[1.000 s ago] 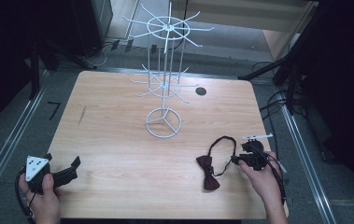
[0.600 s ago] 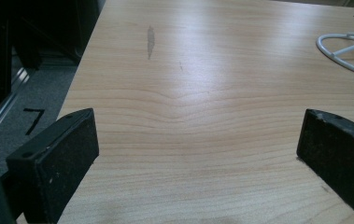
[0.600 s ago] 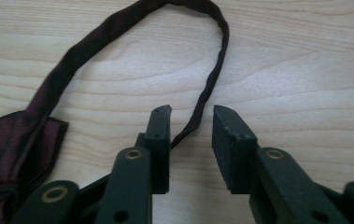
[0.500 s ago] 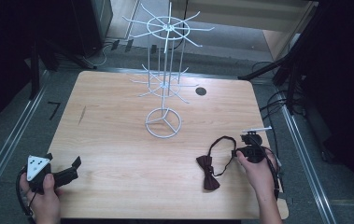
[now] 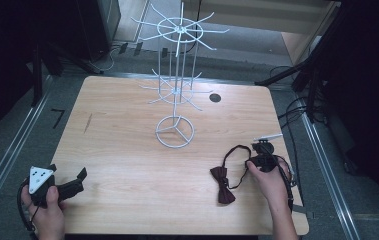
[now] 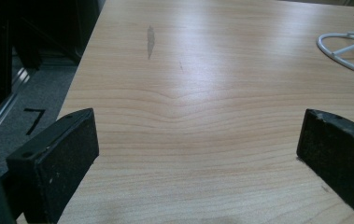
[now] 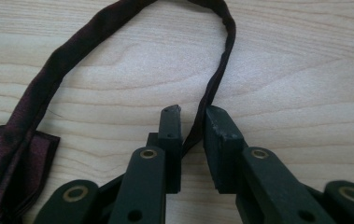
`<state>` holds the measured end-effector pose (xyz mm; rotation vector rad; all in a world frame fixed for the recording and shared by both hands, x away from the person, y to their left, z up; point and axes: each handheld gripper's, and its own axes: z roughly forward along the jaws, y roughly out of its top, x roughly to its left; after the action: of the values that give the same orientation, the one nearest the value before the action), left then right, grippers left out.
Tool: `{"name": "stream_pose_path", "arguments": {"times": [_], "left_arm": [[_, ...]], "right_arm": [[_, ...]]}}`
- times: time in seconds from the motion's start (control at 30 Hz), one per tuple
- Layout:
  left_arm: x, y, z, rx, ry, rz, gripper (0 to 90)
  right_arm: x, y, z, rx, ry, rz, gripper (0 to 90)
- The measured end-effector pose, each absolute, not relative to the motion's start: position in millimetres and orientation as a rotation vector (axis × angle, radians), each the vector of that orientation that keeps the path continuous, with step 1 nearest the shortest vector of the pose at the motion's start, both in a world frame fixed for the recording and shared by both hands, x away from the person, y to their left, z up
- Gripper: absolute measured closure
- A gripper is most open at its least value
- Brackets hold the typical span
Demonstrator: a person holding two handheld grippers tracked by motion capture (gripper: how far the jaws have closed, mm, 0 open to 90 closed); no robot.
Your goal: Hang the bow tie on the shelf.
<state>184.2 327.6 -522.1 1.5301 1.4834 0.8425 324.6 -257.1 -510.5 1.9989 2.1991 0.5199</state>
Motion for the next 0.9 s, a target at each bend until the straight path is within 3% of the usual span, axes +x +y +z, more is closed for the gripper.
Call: {"name": "stream_pose_path", "arguments": {"times": [0.17, 0.47, 0.9], "left_arm": [[184.3, 327.6, -522.1, 1.529, 1.485, 0.840, 0.0], [184.4, 327.7, -522.2, 1.526, 1.486, 0.839, 0.0], [184.4, 327.9, -522.2, 1.529, 1.481, 0.834, 0.2]], "right_arm": [[321.7, -264.0, -512.5, 2.011, 2.200, 0.566, 89.7], [316.1, -264.8, -510.9, 1.928, 2.190, 0.612, 90.0], [293.7, -246.8, -474.6, 1.585, 2.118, 0.851, 90.0]]}}
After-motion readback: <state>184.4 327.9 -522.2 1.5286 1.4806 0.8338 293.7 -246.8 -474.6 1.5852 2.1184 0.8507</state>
